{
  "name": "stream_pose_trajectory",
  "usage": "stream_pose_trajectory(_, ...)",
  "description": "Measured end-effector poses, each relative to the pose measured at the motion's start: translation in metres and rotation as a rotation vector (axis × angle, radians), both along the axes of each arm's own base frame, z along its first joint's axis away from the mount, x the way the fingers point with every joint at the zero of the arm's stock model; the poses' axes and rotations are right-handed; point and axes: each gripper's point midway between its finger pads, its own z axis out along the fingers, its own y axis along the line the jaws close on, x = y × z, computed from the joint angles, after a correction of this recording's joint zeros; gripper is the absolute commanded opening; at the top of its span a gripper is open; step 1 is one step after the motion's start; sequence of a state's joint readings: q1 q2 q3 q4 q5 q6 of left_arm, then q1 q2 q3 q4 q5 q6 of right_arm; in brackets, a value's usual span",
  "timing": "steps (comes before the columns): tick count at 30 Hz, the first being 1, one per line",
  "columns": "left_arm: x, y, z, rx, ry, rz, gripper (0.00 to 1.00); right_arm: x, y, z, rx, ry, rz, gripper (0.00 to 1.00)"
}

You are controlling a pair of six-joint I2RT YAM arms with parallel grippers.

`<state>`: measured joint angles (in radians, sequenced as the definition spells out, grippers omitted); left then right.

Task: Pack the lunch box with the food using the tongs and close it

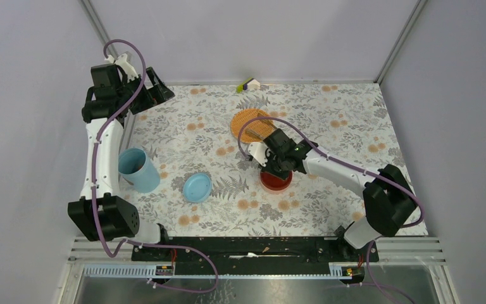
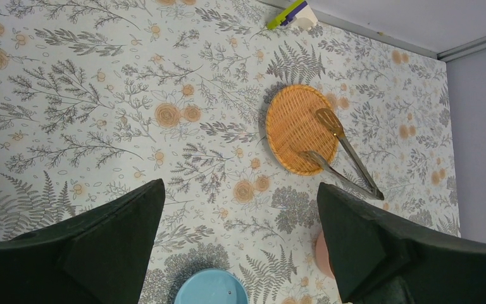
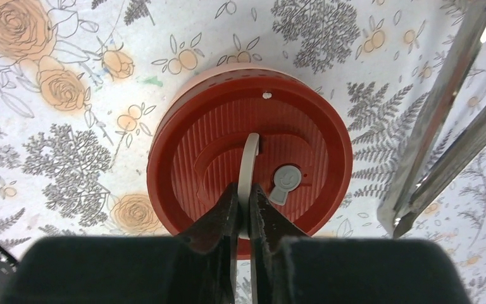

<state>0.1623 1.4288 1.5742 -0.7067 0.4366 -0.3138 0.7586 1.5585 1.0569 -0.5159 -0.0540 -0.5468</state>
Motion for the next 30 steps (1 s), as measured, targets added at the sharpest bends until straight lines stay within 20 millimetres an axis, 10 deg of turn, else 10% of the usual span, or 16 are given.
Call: stream_pose_trajectory(30, 0.001, -0.002, 0.001, 0.011, -0.011, -0.015, 0.99, -0.051, -0.013, 0.011, 0.043, 0.285, -0.011, 0.71)
